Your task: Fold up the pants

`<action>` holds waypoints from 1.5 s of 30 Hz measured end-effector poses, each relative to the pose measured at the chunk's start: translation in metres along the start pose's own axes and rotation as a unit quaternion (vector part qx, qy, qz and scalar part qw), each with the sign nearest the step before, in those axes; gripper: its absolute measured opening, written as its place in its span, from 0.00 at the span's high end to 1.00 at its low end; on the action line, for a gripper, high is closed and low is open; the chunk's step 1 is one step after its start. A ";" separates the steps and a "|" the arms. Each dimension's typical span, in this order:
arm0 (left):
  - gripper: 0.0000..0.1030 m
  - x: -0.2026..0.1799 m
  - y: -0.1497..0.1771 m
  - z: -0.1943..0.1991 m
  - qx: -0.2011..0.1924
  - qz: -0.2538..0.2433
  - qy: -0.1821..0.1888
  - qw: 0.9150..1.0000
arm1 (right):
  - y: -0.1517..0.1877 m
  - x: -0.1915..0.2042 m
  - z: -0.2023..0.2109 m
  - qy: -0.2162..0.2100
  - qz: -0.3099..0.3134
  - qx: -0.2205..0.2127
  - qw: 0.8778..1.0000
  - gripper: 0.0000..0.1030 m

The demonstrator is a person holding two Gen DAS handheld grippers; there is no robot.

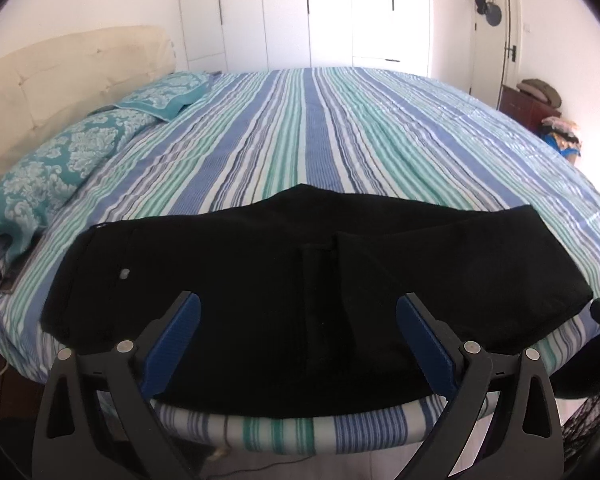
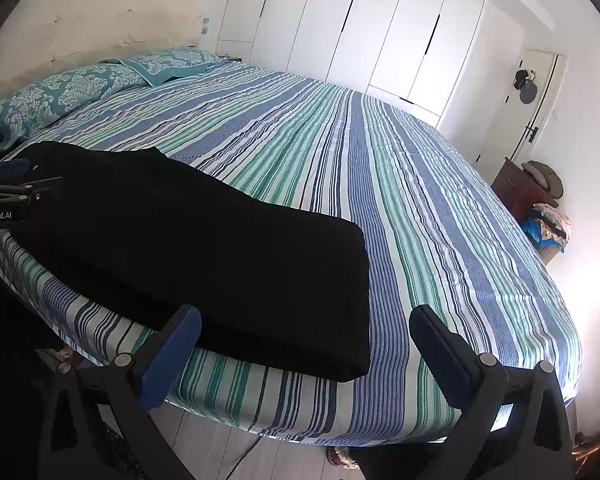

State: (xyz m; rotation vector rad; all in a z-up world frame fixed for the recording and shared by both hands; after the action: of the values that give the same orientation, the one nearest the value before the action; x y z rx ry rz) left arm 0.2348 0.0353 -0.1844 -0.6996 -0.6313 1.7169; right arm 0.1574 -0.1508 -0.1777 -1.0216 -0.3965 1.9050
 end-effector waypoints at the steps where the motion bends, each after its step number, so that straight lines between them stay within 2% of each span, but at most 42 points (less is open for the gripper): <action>1: 0.04 0.001 0.001 0.001 0.000 0.001 -0.002 1.000 | 0.000 -0.001 0.000 -0.001 -0.002 -0.001 1.000 0.00; 10: 0.04 0.003 0.002 0.003 0.005 0.022 0.016 1.000 | 0.005 -0.010 -0.010 -0.010 -0.027 0.010 1.000 0.00; 17: 0.04 0.007 0.002 -0.005 0.028 0.032 0.021 0.999 | 0.005 -0.002 -0.012 -0.015 -0.014 0.012 1.000 0.00; 32: 0.04 0.037 0.006 -0.020 0.068 0.091 0.006 0.994 | 0.007 0.007 -0.017 -0.024 -0.005 0.016 1.000 0.00; 36: 0.04 0.048 0.002 -0.020 0.067 0.108 0.004 0.992 | 0.007 0.006 -0.016 -0.025 -0.007 0.015 1.000 0.00; 38: 0.04 0.061 -0.013 -0.018 0.058 0.115 0.005 0.992 | 0.006 0.007 -0.015 -0.024 -0.004 0.015 1.000 0.00; 40: 0.04 0.091 -0.038 -0.012 0.034 0.143 0.005 0.989 | 0.006 0.006 -0.013 -0.022 -0.002 0.011 1.000 0.00; 43: 0.04 0.159 -0.068 -0.012 0.012 0.216 -0.001 0.976 | 0.007 0.005 -0.011 -0.025 -0.006 0.007 1.000 0.00; 45: 0.04 0.209 -0.074 -0.027 0.028 0.267 -0.019 0.963 | 0.008 0.005 -0.012 -0.028 -0.009 0.009 1.000 0.00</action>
State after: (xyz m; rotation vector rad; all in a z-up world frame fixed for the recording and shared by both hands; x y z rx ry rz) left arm 0.2605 0.2567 -0.1770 -0.8501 -0.4366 2.2385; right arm 0.1612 -0.1524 -0.1919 -0.9518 -0.4198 1.9216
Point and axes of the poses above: each gripper's, at about its wrist camera, not at the fingertips, and z roughly against the way its jaws point, x to its left, y to its underside, the point moved 6 cm from there along -z, roughly the way its jaws point, and after that the axes turned 15 degrees about z, right-handed, at the moved point
